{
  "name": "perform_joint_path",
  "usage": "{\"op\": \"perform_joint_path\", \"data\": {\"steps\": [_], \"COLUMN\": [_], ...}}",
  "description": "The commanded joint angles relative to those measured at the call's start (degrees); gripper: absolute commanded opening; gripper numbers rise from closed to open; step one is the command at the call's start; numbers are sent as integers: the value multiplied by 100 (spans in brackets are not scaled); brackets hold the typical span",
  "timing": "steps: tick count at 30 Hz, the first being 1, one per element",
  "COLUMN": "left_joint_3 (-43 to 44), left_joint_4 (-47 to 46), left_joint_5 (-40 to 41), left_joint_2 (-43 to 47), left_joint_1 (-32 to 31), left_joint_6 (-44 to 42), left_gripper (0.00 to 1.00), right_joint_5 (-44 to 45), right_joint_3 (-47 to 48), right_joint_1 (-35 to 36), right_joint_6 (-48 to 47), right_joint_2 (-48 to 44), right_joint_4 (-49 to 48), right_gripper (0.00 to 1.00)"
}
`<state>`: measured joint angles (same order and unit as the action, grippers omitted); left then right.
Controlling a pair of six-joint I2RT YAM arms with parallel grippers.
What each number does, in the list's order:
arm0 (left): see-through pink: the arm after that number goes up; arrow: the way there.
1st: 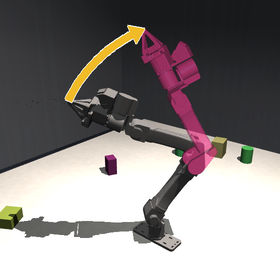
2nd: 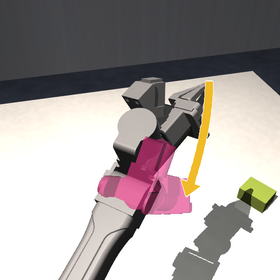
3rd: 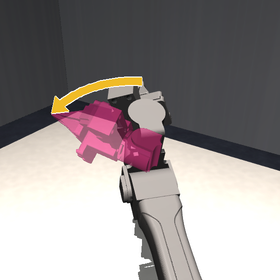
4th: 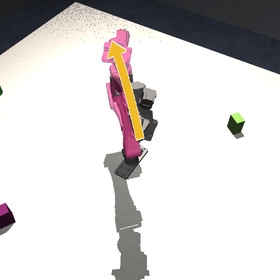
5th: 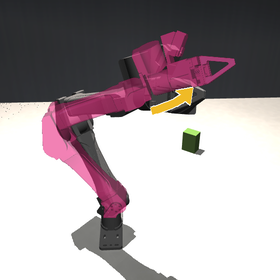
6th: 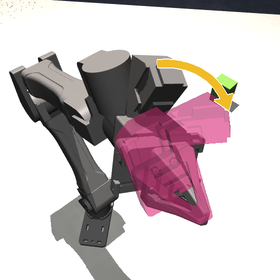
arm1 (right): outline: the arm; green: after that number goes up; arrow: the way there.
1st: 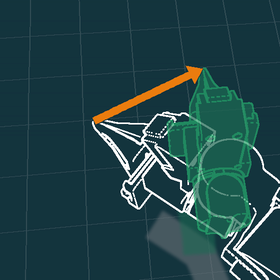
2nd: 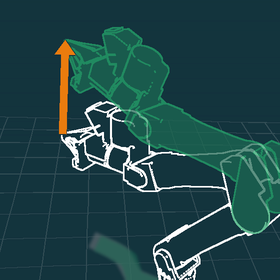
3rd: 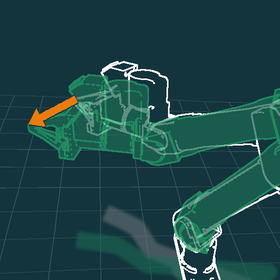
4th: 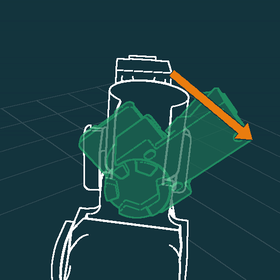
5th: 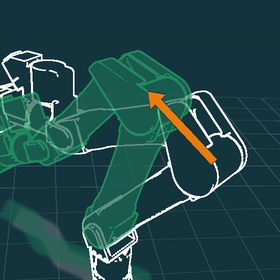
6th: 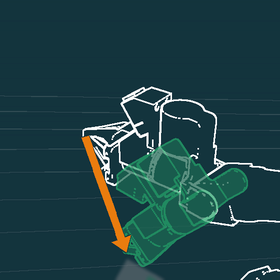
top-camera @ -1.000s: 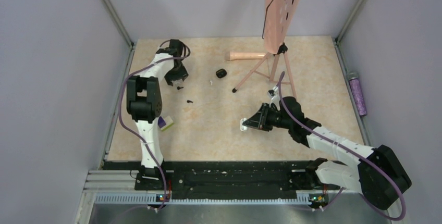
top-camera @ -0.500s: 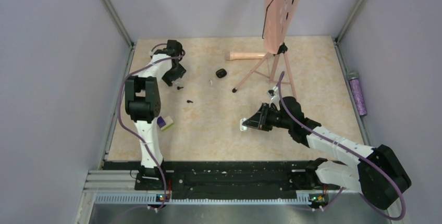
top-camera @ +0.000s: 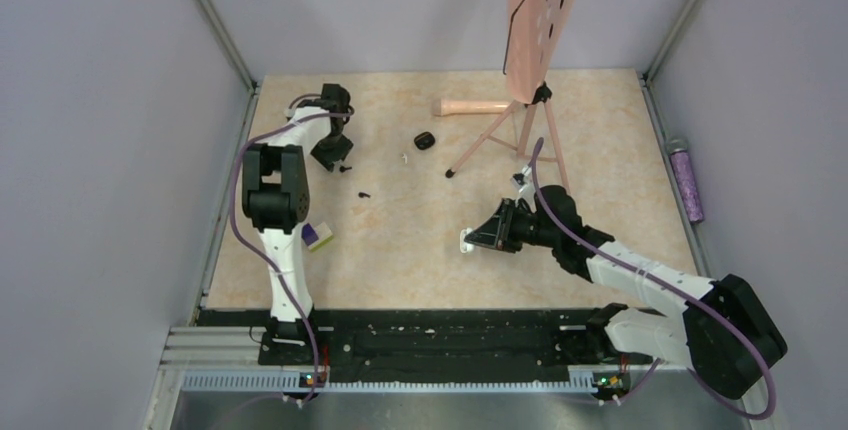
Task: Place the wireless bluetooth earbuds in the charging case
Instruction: Pick up the right earbud from the center of the board.
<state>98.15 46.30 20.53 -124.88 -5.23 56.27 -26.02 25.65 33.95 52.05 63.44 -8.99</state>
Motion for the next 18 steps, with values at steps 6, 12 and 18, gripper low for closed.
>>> {"op": "perform_joint_path", "data": {"steps": [6, 12, 18], "left_joint_3": [-475, -182, 199], "left_joint_4": [-316, -377, -288], "left_joint_5": [9, -234, -500], "left_joint_2": [452, 234, -23], "left_joint_1": [122, 268, 310], "left_joint_6": [-373, -818, -1123], "left_gripper": [50, 54, 46], "right_joint_5": [-110, -90, -70], "right_joint_3": [278, 260, 258], "right_joint_1": [-64, -63, -64], "right_joint_6": [-60, -46, -50], "right_joint_2": [105, 67, 54], "right_joint_4": [-356, -334, -318], "right_gripper": [0, 0, 0]}}
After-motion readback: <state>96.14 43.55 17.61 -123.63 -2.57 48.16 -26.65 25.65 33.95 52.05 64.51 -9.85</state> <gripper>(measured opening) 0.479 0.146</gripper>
